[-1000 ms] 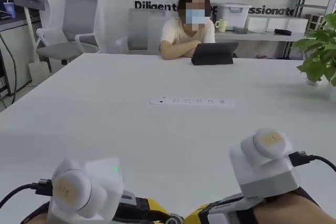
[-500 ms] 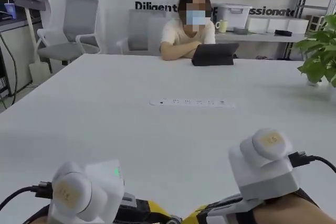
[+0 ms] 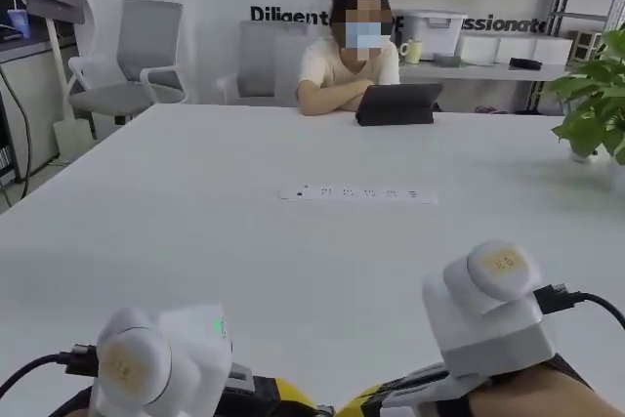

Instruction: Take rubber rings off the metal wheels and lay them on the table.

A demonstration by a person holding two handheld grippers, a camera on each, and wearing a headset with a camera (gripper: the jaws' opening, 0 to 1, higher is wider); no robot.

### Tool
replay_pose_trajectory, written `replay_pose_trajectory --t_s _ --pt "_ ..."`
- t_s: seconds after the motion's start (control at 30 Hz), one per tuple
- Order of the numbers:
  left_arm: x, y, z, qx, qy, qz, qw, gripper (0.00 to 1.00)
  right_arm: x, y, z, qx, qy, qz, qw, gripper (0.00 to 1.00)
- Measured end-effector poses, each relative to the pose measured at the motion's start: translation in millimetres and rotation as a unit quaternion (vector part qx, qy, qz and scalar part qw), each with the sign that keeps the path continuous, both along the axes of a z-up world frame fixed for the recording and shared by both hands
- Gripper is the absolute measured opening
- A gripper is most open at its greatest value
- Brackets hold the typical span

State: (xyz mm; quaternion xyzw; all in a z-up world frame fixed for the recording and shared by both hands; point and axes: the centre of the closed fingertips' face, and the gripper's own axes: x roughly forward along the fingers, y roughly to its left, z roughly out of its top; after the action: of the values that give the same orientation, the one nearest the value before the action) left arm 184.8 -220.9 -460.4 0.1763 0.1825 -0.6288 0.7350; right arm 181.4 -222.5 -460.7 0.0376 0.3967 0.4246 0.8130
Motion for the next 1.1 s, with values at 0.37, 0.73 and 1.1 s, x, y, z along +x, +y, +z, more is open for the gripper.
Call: replay_pose_trajectory --t_s 0.37,0.73,1.1 --pt "-0.3 -1.1 0.1 -0.001 -0.001 0.000 1.0000 0.07 0.0 0.5 1.1 -0.005 -0.006 0.007 0.9999 0.00" --pt "-0.3 -2.6 0.2 -0.002 -0.001 0.001 1.0000 0.07 -0.6 4.0 2.9 -0.002 -0.013 0.015 0.9998 0.00" --pt "-0.7 -4.8 -0.2 -0.003 -0.003 0.002 1.0000 0.07 0.9 7.6 12.3 0.022 -0.020 0.014 0.9995 0.00"
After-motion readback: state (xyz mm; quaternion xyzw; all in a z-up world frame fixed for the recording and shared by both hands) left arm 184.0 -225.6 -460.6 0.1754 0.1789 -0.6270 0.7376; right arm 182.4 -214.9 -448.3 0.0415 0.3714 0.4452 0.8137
